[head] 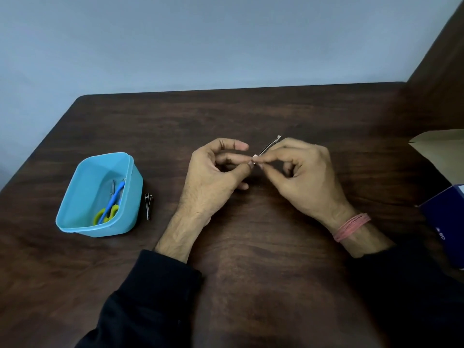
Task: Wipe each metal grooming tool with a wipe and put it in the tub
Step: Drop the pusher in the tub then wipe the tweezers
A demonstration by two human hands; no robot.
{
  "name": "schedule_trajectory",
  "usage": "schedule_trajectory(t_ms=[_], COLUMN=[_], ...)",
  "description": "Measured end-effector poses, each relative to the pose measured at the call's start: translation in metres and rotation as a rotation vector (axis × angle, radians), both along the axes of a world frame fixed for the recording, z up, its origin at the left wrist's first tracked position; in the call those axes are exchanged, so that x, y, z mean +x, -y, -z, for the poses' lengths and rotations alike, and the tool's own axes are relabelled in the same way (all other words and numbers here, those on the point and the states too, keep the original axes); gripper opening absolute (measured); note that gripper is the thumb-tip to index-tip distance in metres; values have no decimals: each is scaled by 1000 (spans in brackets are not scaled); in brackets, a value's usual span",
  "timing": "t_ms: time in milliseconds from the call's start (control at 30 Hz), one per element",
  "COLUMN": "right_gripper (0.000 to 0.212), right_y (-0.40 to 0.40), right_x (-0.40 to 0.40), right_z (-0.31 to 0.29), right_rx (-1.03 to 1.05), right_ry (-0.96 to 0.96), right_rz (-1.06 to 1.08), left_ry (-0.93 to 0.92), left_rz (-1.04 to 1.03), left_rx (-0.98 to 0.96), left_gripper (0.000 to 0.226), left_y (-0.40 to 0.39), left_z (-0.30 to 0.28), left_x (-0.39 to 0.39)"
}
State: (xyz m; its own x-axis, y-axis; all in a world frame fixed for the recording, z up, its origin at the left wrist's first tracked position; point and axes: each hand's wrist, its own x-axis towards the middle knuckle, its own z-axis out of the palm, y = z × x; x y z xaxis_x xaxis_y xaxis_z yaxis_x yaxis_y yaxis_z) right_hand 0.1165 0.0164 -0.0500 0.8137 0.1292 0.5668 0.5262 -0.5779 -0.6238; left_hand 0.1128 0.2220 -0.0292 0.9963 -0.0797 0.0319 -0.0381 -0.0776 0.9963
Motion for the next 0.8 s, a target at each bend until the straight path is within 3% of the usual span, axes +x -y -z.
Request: schedule_trajectory(t_ms=[367, 500, 667, 800], right_gripper=[8, 8, 8, 9], right_y=[4, 1, 4, 0], right_x=[5, 1, 5, 1], right_z=[2, 1, 0, 0], right_rx=[65, 16, 95, 51], right_ry=[11, 9, 9, 12], right_rz=[112, 15, 99, 24], left_ry=[9, 31, 43, 57], left_rz=[-4, 5, 3, 9], left_rx=[45, 73, 104, 104], left_gripper=[28, 31, 35, 35], left_y=[-1, -1, 1, 0], left_z=[6, 8, 8, 7], left_x=[3, 4, 4, 4])
